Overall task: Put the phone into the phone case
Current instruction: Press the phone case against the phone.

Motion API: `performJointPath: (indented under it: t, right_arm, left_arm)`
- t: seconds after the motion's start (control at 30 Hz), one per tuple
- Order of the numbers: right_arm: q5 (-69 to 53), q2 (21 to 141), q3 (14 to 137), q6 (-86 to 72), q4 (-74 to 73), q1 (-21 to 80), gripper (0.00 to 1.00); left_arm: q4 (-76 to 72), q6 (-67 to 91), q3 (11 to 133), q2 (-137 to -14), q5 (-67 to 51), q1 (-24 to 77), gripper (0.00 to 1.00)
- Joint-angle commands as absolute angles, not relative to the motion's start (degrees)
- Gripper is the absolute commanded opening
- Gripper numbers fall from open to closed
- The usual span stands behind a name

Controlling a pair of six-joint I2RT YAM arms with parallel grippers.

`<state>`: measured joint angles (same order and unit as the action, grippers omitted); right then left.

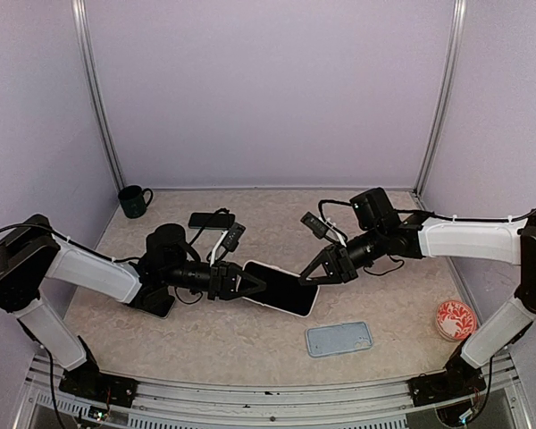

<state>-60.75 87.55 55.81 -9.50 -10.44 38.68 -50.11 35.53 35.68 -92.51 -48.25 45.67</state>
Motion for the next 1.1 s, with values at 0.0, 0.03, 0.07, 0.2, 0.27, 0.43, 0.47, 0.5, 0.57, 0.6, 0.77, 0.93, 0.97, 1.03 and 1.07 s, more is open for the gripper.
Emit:
performJointPath:
  t: [0.0,0.03,0.07,0.2,0.27,0.43,0.47,0.5,0.57,0.6,0.77,0.93,0.97,1.03,1.07]
  right_arm:
    - [-59.57,88.64,57.69,-8.51,-12.69,39.91,0.01]
    - [-59.32,88.68,57.75,-8.36,-12.92,40.06,0.00]
    - [-58.83,88.76,57.83,-8.28,-13.07,40.17,0.00]
    - [-58.02,88.75,57.97,-7.99,-13.27,40.44,0.00]
    - [-57.88,88.86,58.12,-8.02,-13.36,40.49,0.01]
    - [-57.62,88.79,58.48,-8.20,-13.36,40.44,0.24]
    - [-57.76,88.73,58.47,-8.30,-13.26,40.55,0.26]
    - [-57.90,88.69,58.60,-8.43,-13.17,40.60,0.29]
    - [-57.75,88.81,58.84,-8.57,-12.96,40.75,0.34]
    - [-57.73,88.98,59.05,-8.59,-12.93,41.00,0.35]
    - [-57.20,91.06,61.13,-8.60,-13.12,42.76,0.39]
    - [-55.75,93.74,63.85,-8.22,-14.08,44.83,0.39]
    - [-55.46,94.18,64.20,-8.26,-14.12,45.19,0.39]
    - [-55.29,94.69,64.98,-8.16,-14.19,45.66,0.38]
    - [-55.29,94.82,65.23,-8.10,-14.17,45.82,0.36]
  left_arm:
    - [-52.05,34.32,37.88,-90.47,-47.90,45.28,0.00]
    - [-51.88,34.26,37.92,-90.44,-47.75,45.27,0.00]
    - [-51.72,34.25,37.93,-90.44,-47.58,45.19,0.00]
    - [-50.71,33.94,38.14,-90.44,-47.27,45.17,0.00]
    - [-50.40,33.69,38.21,-90.44,-47.51,45.18,0.00]
    - [-49.94,33.16,38.30,-90.36,-48.79,45.18,0.00]
    - [-49.88,33.05,38.32,-90.29,-49.04,45.18,0.00]
    - [-49.68,32.94,38.36,-90.22,-49.25,45.24,0.00]
    - [-48.87,32.43,38.54,-90.18,-49.47,45.33,0.00]
    - [-48.12,31.94,38.72,-90.18,-49.57,45.47,0.00]
    - [-46.64,30.85,39.39,-90.41,-50.13,46.11,0.00]
    - [-46.07,30.33,40.12,-90.83,-50.51,46.88,0.00]
    - [-45.91,30.25,40.20,-90.82,-50.67,47.00,0.00]
    - [-45.56,30.02,40.38,-90.87,-50.71,47.18,0.00]
    - [-45.39,29.91,40.42,-90.91,-50.71,47.17,0.00]
